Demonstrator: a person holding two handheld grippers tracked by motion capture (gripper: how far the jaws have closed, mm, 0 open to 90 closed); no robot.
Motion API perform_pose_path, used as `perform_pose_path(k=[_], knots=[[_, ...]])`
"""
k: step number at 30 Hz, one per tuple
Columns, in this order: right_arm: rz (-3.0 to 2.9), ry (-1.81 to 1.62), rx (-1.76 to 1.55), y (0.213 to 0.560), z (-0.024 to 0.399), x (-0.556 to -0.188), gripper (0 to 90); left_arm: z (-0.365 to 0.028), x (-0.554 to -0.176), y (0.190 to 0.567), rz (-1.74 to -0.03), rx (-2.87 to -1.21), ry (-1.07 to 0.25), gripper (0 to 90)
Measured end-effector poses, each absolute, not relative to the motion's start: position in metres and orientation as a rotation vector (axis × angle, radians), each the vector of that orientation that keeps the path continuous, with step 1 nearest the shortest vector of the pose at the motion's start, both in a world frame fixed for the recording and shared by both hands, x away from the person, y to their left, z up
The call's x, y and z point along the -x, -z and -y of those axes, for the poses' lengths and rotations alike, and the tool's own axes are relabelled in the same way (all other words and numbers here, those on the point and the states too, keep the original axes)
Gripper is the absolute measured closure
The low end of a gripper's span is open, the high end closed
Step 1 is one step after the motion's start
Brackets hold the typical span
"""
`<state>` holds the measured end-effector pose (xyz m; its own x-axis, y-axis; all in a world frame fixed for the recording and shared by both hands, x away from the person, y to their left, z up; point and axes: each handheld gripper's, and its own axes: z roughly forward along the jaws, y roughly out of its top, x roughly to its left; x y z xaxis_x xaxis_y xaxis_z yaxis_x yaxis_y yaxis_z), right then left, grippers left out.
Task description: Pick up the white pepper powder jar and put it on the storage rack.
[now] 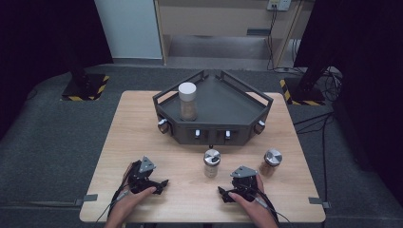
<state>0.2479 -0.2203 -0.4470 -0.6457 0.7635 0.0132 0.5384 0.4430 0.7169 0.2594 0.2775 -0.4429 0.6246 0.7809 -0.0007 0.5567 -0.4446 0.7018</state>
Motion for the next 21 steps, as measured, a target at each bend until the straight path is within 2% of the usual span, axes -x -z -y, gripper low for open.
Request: perform_pose_path(k=[4,21], knots=[[-2.391,-1.009,-1.116,0.443,0.219,-0.25,4.3,-0.277,-0.259,0.443,-1.043,-2.169,-0.427,0.0],[-2.371,-1.126,-1.05,0.416,0.215,-0.25,3.0,-0.277,-0.26,0.443,-1.044,-2.171,-0.427,0.0]])
